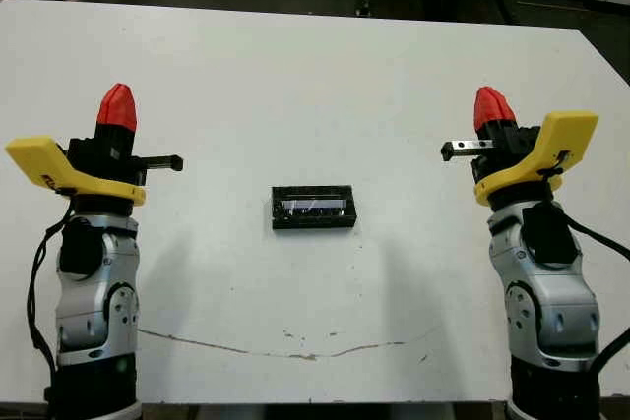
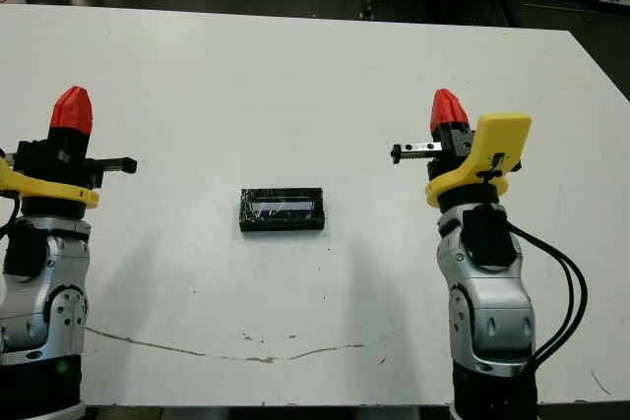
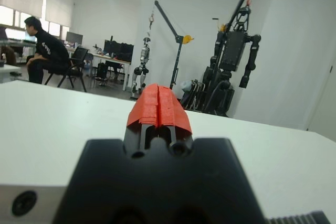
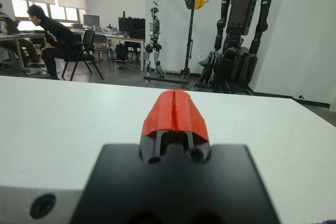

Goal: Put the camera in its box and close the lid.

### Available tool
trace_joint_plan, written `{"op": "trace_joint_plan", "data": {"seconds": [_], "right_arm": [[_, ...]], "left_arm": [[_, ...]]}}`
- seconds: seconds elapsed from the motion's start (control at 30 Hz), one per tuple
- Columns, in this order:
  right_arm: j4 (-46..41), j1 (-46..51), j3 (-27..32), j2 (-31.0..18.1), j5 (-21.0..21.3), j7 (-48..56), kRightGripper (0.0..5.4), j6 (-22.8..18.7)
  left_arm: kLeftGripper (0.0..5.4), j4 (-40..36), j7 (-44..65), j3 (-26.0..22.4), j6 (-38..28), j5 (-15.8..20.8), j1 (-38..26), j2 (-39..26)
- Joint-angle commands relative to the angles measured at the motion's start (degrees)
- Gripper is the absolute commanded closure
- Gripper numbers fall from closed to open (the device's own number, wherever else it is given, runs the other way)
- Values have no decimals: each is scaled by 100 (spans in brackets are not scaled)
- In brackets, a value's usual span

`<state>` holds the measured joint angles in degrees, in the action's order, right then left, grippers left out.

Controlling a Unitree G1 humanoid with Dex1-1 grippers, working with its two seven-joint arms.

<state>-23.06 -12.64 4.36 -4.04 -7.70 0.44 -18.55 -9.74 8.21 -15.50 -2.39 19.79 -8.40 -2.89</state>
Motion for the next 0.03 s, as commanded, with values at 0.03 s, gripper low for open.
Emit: {"op": "trace_joint_plan", "data": {"seconds": [0.03], "right_arm": [[118, -29, 23, 12, 39, -13, 540, 150]], "left_arm": [[538, -97, -86, 85, 108, -69, 159, -16]]}}
